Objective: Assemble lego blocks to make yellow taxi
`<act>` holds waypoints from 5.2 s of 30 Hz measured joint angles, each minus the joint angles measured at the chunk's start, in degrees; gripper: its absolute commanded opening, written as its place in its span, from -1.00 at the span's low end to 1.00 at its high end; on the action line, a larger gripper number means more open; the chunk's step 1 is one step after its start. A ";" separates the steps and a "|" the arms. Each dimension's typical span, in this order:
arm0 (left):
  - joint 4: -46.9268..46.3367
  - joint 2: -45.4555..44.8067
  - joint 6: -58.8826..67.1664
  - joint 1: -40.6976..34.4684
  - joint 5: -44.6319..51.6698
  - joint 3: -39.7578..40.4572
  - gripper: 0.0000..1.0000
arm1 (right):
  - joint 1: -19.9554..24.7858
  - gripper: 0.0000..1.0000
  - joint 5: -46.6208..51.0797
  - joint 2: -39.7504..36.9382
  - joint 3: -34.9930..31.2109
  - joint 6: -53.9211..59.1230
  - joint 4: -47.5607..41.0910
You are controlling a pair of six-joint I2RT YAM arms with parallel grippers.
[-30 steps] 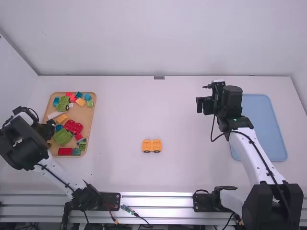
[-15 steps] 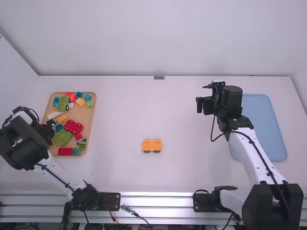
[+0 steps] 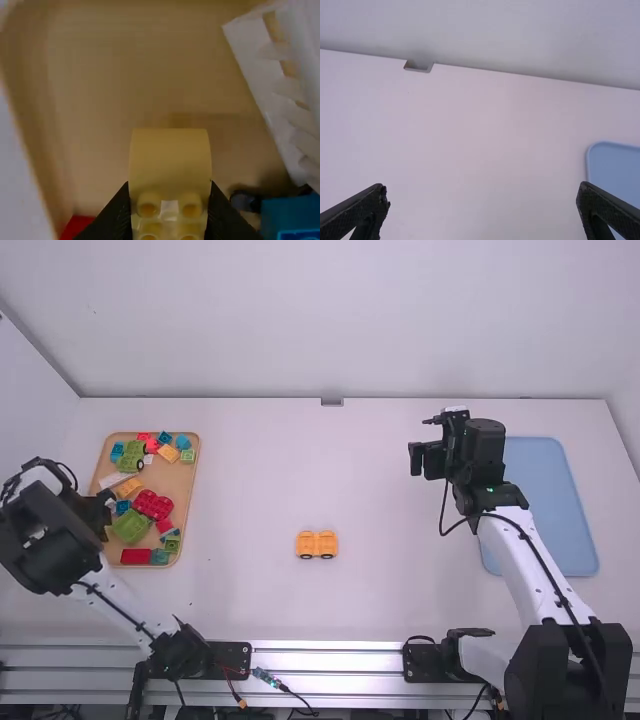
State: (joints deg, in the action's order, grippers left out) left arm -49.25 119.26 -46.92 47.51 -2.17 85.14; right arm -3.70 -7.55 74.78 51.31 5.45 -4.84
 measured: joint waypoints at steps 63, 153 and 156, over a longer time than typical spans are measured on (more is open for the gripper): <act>12.41 -27.58 -56.22 -64.67 4.76 -34.64 -0.96 | 0.00 0.99 -3.26 0.00 0.00 -0.42 1.22; 5.86 -24.04 -5.09 -62.82 1.11 -15.34 0.98 | 0.00 0.99 -3.28 0.00 0.00 -0.09 0.83; 6.60 -24.06 5.55 -62.82 -1.68 -13.05 0.98 | 0.00 0.99 -3.26 0.00 0.00 0.00 0.83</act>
State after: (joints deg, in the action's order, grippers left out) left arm -42.65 95.20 -41.36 -15.31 -3.86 72.10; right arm -3.70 -10.81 74.78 51.31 5.45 -4.01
